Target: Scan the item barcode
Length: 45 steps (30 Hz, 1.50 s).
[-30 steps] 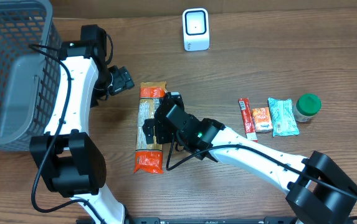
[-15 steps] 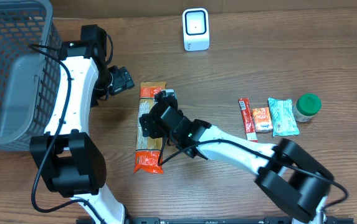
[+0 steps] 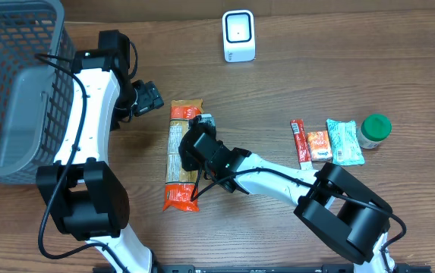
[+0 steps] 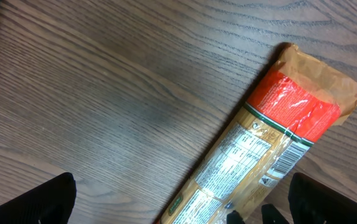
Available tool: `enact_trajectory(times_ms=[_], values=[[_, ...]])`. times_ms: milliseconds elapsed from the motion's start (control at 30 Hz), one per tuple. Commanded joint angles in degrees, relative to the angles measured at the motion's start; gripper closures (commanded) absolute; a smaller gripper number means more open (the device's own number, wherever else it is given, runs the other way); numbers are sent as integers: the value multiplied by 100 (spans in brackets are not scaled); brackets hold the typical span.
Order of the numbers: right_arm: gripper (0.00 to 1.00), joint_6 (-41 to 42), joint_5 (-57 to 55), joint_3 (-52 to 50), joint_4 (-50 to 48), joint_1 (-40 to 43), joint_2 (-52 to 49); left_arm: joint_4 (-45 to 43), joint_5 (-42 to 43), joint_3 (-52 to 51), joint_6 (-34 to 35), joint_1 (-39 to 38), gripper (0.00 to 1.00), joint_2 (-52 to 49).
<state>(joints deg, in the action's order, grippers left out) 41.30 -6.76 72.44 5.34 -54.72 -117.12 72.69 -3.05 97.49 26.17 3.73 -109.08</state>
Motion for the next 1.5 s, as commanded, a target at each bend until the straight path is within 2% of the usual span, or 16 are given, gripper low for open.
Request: enact_trajectory(times_ms=[0, 100, 733, 867, 933, 967, 1000, 1033, 1100, 1133, 1267, 1467], values=[[50, -17, -240, -13, 9, 46, -68, 11, -9, 11, -42, -42, 0, 109], [45, -15, -240, -13, -20, 46, -173, 11, -9, 11, -42, -42, 0, 109], [42, -122, -221, -11, 101, 46, -254, 11, -2, 11, -42, -42, 0, 109], [42, -122, -219, 0, 136, 46, -236, 125, 221, 11, -157, -44, 0, 109], [38, -122, -216, 0, 133, 46, -223, 297, 205, 9, -219, -44, 2, 109], [37, -120, -216, 0, 133, 46, -219, 337, 205, 9, -225, -44, 17, 109], [37, -120, -216, 0, 133, 46, -212, 380, 208, 9, -243, -46, 43, 109], [37, -120, -216, 0, 133, 46, -190, 389, 205, 9, -245, -50, 65, 109], [36, -122, -216, 0, 136, 46, -160, 400, 155, -15, -247, -55, 91, 109], [34, -122, -212, 0, 164, 46, -127, 382, 101, -70, -249, -55, 96, 109], [33, -131, -153, 0, 308, 48, -17, 197, -50, -415, -267, -76, 96, 109], [33, -426, 415, 4, 310, 170, 44, -660, 96, -1471, -376, -264, 96, 109]])
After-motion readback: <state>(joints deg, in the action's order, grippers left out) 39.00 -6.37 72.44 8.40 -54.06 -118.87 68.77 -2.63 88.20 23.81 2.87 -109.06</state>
